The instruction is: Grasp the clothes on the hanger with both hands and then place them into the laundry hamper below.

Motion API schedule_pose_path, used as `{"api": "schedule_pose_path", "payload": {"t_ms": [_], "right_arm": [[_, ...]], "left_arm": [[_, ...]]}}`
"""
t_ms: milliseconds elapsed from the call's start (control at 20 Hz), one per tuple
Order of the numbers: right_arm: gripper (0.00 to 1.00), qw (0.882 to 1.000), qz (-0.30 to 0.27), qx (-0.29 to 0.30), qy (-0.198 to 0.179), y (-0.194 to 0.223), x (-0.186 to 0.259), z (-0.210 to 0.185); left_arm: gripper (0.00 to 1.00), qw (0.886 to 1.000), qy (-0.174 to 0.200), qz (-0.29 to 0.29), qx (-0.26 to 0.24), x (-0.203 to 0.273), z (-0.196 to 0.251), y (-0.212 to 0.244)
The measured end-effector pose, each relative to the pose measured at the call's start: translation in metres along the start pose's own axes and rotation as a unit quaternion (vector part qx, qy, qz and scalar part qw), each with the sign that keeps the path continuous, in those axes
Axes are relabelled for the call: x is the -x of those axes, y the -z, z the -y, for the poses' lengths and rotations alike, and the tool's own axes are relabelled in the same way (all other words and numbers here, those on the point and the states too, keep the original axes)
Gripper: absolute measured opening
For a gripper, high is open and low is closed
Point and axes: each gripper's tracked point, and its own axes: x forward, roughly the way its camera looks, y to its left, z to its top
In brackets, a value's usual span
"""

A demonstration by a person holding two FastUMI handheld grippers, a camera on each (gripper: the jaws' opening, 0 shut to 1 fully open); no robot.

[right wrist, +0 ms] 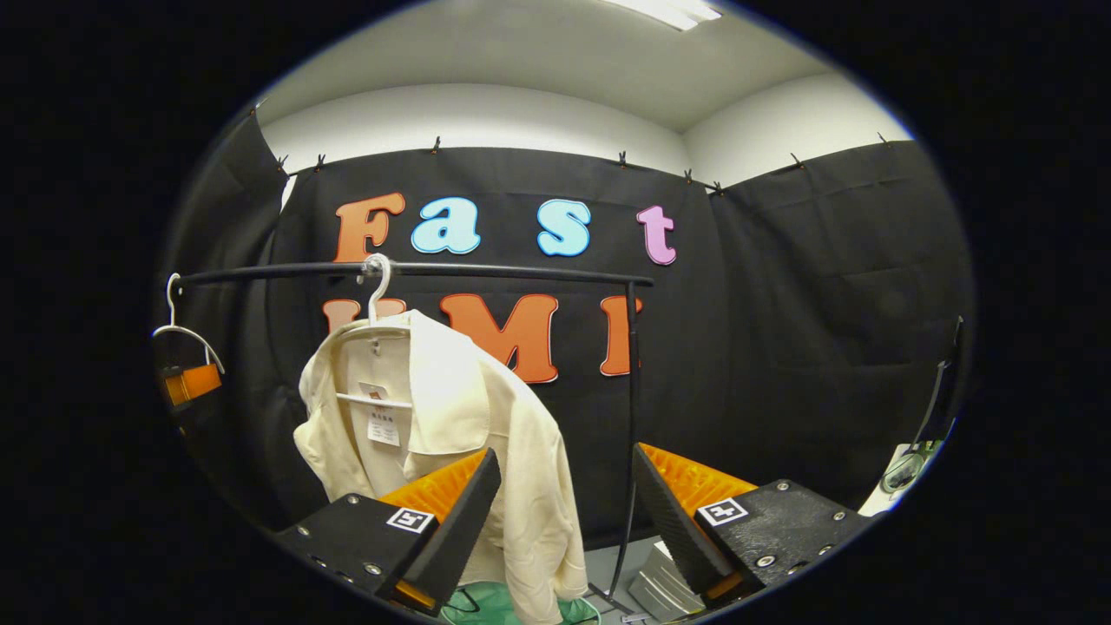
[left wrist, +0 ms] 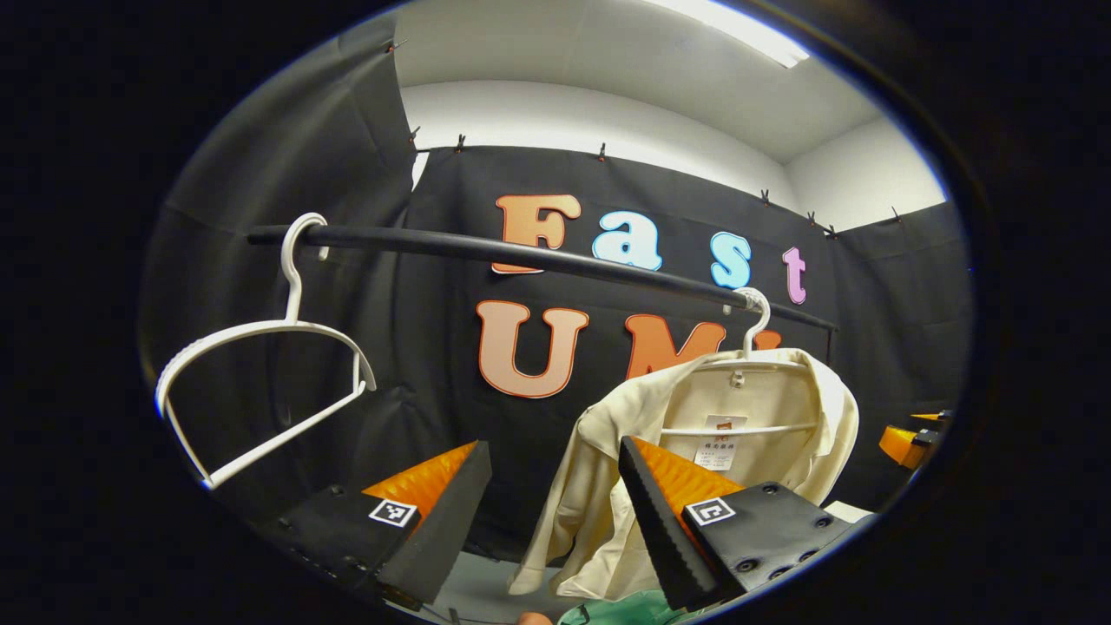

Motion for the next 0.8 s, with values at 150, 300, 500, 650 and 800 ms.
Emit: {"api": "schedule_pose_path", "payload": {"t_ms": [150,300,500,650,800], "right_arm": [[0.94,1.000,0.005,0.007,-0.001,0.001,-0.004,-0.008],[0.95,1.000,-0.006,0.002,-0.019,0.013,-0.012,-0.037],[0.94,0.997,-0.030,-0.032,-0.059,0.037,-0.017,-0.080],[0.93,0.996,-0.034,-0.037,-0.078,0.046,-0.025,-0.098],[0.87,0.994,-0.035,-0.036,-0.093,0.053,-0.039,-0.114]], "left_arm": [[0.96,1.000,0.008,0.005,-0.019,-0.003,0.004,0.001],[0.96,1.000,0.014,0.001,-0.014,-0.009,0.009,0.013],[0.96,0.998,0.061,0.001,0.013,-0.017,0.036,0.029],[0.93,0.997,0.082,-0.002,-0.012,-0.030,0.057,0.047],[1.00,0.995,0.094,-0.023,-0.023,-0.046,0.073,0.072]]}}
